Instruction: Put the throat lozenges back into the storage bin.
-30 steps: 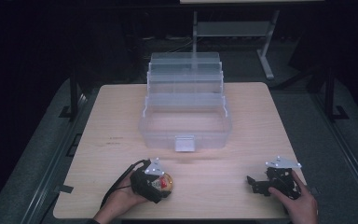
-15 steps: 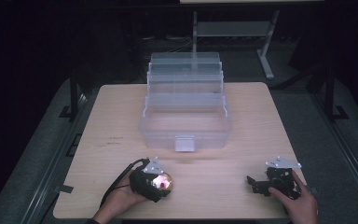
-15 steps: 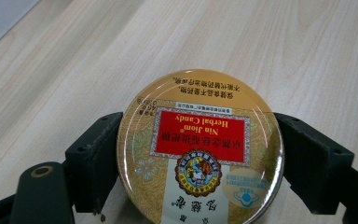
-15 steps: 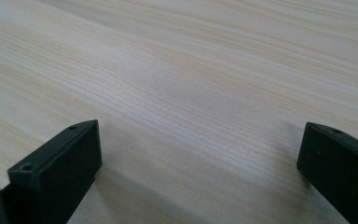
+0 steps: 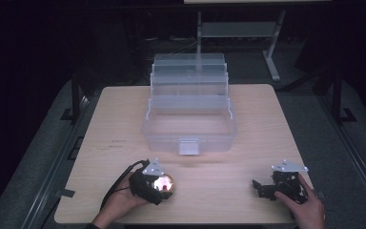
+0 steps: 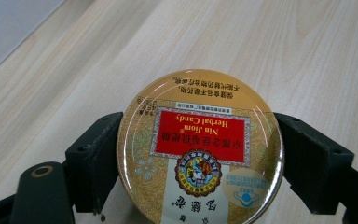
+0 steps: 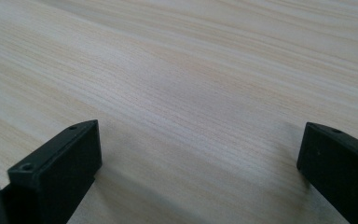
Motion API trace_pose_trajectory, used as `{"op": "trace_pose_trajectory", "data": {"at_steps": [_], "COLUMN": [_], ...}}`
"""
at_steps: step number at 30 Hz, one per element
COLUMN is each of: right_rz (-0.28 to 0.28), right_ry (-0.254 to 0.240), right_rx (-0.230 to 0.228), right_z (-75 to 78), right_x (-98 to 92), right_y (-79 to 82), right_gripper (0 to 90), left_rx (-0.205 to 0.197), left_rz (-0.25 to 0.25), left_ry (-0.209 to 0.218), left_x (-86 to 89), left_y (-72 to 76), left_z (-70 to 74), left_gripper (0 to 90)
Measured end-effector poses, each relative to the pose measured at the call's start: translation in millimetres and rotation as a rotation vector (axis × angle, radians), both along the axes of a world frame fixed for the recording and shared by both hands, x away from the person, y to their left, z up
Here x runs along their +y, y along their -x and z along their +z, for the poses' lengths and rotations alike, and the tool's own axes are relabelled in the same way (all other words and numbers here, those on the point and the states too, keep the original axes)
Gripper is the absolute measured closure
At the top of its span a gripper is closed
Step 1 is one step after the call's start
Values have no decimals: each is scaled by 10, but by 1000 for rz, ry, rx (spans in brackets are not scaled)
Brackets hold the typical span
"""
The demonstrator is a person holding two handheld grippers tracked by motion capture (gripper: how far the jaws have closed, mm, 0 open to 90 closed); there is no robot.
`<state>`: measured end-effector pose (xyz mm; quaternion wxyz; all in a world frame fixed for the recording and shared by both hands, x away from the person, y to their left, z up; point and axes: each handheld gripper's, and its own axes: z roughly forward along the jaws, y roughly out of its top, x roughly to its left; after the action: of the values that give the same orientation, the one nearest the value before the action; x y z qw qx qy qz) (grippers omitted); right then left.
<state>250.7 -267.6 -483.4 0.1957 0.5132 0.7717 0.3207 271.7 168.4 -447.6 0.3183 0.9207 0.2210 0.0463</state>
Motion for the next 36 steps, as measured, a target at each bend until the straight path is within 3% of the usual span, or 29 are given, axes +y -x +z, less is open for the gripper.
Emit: {"op": "trace_pose_trajectory", "data": {"at_steps": [19, 36], "right_rz": [0, 0], "right_ry": [0, 0], "right_rx": [0, 0], "right_z": [0, 0], "right_x": [0, 0], "right_y": [0, 0], "right_gripper": [0, 0], "left_rx": [-12, -14], "left_rz": [13, 13], "left_ry": [0, 24], "left_x": [109, 132], "left_y": [-40, -85], "left_z": [102, 228], "left_gripper": [197, 197]}}
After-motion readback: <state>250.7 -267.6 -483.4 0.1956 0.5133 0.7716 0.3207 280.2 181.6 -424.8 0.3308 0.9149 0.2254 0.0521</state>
